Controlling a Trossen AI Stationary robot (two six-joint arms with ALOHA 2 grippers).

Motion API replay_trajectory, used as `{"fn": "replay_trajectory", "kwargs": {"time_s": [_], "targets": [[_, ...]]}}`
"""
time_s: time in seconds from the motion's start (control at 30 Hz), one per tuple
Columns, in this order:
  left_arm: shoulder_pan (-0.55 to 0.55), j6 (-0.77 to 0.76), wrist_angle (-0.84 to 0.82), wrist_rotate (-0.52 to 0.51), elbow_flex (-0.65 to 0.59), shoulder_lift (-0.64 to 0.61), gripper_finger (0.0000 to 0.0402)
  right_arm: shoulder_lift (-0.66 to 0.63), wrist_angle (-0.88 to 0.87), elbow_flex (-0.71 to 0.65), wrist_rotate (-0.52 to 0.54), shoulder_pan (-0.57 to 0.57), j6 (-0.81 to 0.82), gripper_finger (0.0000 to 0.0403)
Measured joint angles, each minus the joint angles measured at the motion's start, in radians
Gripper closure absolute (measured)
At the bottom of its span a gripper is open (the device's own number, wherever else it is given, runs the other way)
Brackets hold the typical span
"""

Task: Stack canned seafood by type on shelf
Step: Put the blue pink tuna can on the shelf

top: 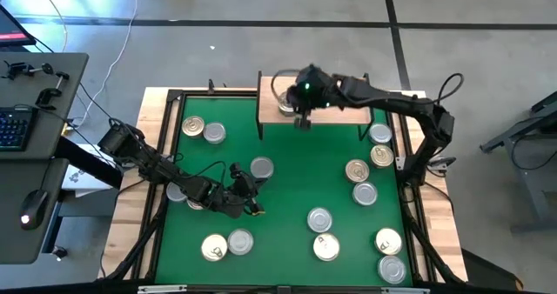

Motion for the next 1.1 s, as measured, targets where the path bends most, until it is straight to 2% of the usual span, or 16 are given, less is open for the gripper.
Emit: {"fn": "replay_trajectory", "kwargs": {"time_s": [0.1,0.3,0.5,0.93,1.1], "targets": [[0.0,0.0,0.0,0.0,0.0,0.0,0.0401,0.029,-0.006,0.0,-0.068,-0.043,0.008,0.0395],[0.0,0.0,0.0,0.0,0.0,0.0,0.0401,0.097,0.061,0.003,-0.081,-0.053,0.01,0.038],[0.0,0.0,0.0,0.0,0.0,0.0,0.0401,0.132,0.173,0.003,-0.044,-0.054,0.006,0.04],[0.0,-0.002,0.001,0.0,0.0,0.0,0.0401,0.147,0.356,-0.002,-0.039,-0.084,0.029,0.0402],[0.0,-0.009,0.004,0.016,0.0,0.0,0.0401,0.08,0.302,-0.001,-0.036,-0.073,0.013,0.0402]]}}
